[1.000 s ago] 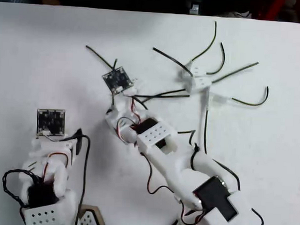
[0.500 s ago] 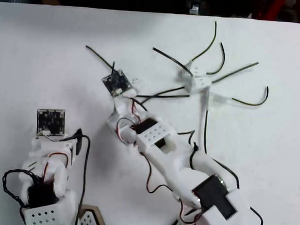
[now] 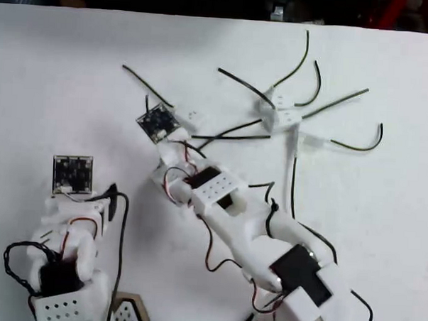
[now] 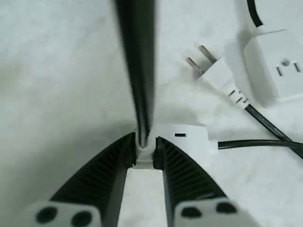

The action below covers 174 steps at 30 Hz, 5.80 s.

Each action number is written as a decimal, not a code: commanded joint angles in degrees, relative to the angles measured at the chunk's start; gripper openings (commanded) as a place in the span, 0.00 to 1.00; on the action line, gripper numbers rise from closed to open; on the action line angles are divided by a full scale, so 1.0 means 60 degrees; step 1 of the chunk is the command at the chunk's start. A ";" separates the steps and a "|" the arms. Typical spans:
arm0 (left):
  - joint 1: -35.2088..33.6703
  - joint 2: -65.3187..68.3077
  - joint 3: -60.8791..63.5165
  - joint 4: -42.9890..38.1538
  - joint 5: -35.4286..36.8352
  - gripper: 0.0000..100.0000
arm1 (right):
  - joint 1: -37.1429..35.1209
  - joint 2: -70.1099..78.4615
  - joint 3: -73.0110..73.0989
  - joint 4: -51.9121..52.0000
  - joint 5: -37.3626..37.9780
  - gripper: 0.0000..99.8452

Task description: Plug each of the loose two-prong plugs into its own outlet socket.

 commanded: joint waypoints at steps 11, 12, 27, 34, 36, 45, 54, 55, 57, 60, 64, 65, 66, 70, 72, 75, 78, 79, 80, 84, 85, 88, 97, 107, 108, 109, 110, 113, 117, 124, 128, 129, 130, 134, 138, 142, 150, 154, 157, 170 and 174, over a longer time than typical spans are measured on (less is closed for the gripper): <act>-0.0125 -0.0066 -0.0044 -0.0220 -0.0117 0.26 | 0.2527 -0.5429 -0.0088 0.2938 0.0059 0.02; -0.0125 -0.0066 -0.0044 -0.0220 -0.0117 0.26 | 0.2864 -0.5575 -0.0088 0.3026 0.0073 0.02; -0.0125 -0.0066 -0.0029 -0.0220 -0.0117 0.26 | 0.6469 -0.3128 -0.0454 0.1883 0.0908 0.02; -0.0125 -0.0066 -0.0015 -0.0220 -0.0117 0.26 | 0.6835 -0.1707 -0.2725 0.4432 0.0821 0.11; -0.0125 -0.0066 -0.0015 -0.0220 -0.0117 0.26 | 0.6777 -0.1707 -0.3209 0.5194 0.0806 0.13; -0.0125 -0.0066 -0.0015 -0.0220 -0.0117 0.26 | 0.6322 -0.1648 -0.3824 0.5912 0.0161 0.13; -0.0125 -0.0066 -0.0015 -0.0220 -0.0117 0.26 | 0.5883 -0.1429 -0.3150 0.5722 0.0161 0.12; -0.0125 -0.0066 -0.0015 -0.0220 -0.0117 0.26 | 0.5868 -0.1297 -0.3048 0.5458 0.0161 0.10; -0.0125 -0.0066 -0.0015 -0.0220 -0.0117 0.26 | 0.5883 -0.0930 -0.2930 0.4857 0.0176 0.04; -0.0125 -0.0066 -0.0015 -0.0220 -0.0117 0.26 | 0.5853 -0.0168 -0.2945 0.4359 0.0176 0.02; -0.0125 -0.0066 0.0000 -0.0220 -0.0117 0.26 | 0.5883 0.0652 -0.3297 0.4344 0.0425 0.02; -0.0125 -0.0066 0.0000 -0.0220 -0.0117 0.26 | 0.5912 0.0813 -0.3399 0.4344 0.0527 0.02; -0.0125 -0.0066 0.0000 -0.0220 -0.0117 0.26 | 0.5927 0.0960 -0.3487 0.4344 0.0571 0.02; -0.0125 -0.0066 0.0000 -0.0220 -0.0117 0.26 | 0.5927 0.1473 -0.3795 0.4344 0.0586 0.02; -0.0125 -0.0066 0.0000 -0.0220 -0.0117 0.26 | 0.5941 0.1531 -0.3839 0.4344 0.0601 0.02; -0.0125 -0.0066 0.0000 -0.0220 -0.0117 0.26 | 0.5853 0.1355 -0.3839 0.4579 0.0586 0.02; -0.0125 -0.0066 0.0000 -0.0220 -0.0117 0.26 | 0.5634 0.0623 -0.3839 0.5062 0.0571 0.02; -0.0125 -0.0066 0.0000 -0.0220 -0.0117 0.26 | 0.5516 0.0271 -0.3839 0.5238 0.0557 0.02; -0.0125 -0.0066 0.0000 -0.0220 -0.0117 0.26 | 0.5326 -0.0095 -0.3824 0.5399 0.0557 0.02; -0.0125 -0.0066 0.0000 -0.0220 -0.0117 0.26 | 0.4242 -0.1253 -0.3780 0.5634 0.0484 0.02; -0.0125 -0.0066 0.0000 -0.0220 -0.0117 0.26 | 0.3919 -0.1341 -0.3795 0.5604 0.0249 0.02; -0.0125 -0.0066 0.0000 -0.0220 -0.0117 0.26 | 0.2996 -0.1267 -0.3853 0.5194 -0.0864 0.02; -0.0125 -0.0066 0.0000 -0.0220 -0.0117 0.26 | 0.1663 0.0476 -0.4044 0.3333 -0.3824 0.03; -0.0125 -0.0066 0.0000 -0.0220 -0.0132 0.26 | 0.1077 0.3612 -0.8601 0.6190 -0.5509 0.13; -0.0125 -0.0066 0.0000 -0.0220 -0.0132 0.26 | 0.1018 0.3963 -0.9099 0.6352 -0.5656 0.13; -0.0125 -0.0066 0.0000 -0.0220 -0.0132 0.26 | 0.0974 0.4315 -0.9553 0.6498 -0.5788 0.13; -0.0125 -0.0066 0.0015 -0.0220 -0.0132 0.26 | 0.0945 0.4667 -1.0007 0.6615 -0.5934 0.13; -0.0125 -0.0066 0.0015 -0.0220 -0.0132 0.26 | 0.0930 0.5663 -1.1355 0.6938 -0.6491 0.13; -0.0125 -0.0066 0.0015 -0.0220 -0.0132 0.26 | 0.0930 0.6821 -1.2938 0.7231 -0.6930 0.13; -0.0125 -0.0066 0.0015 -0.0220 -0.0132 0.26 | 0.0769 0.8418 -1.4901 0.7245 -0.6872 0.13; -0.0125 -0.0066 0.0015 -0.0220 -0.0132 0.26 | 0.0784 0.9238 -1.5780 0.7055 -0.6520 0.13; -0.0125 -0.0066 0.0015 -0.0220 -0.0132 0.26 | 0.0828 0.9458 -1.6015 0.7055 -0.6476 0.13; -0.0125 -0.0066 0.0015 -0.0220 -0.0132 0.26 | 0.0842 0.9663 -1.6249 0.7055 -0.6403 0.13; -0.0125 -0.0066 0.0015 -0.0220 -0.0132 0.26 | 0.0901 1.0337 -1.6864 0.7143 -0.6315 0.12; -0.0125 -0.0066 0.0015 -0.0220 -0.0132 0.26 | 0.0725 1.0659 -1.7158 0.7919 -0.4908 0.04; -0.0125 -0.0066 0.0015 -0.0220 -0.0132 0.26 | 0.0696 1.0659 -1.7421 0.9282 -0.3912 0.03; -0.0125 -0.0066 0.0015 -0.0220 -0.0132 0.26 | 0.0960 1.0659 -1.7744 1.1700 -0.1568 0.03; -0.0125 -0.0066 0.0015 -0.0220 -0.0132 0.26 | 0.1341 1.0645 -1.7744 1.1905 -0.0586 0.03; -0.0125 -0.0066 0.0015 -0.0220 -0.0132 0.26 | 0.1604 1.0557 -1.7758 1.1919 -0.0527 0.02; -0.0125 -0.0066 0.0015 -0.0220 -0.0132 0.26 | 0.1824 0.7084 -1.1780 1.1905 -0.0117 0.02; -0.0125 -0.0066 0.0015 -0.0220 -0.0132 0.26 | 0.1985 0.5824 -0.9890 1.1905 0.0718 0.02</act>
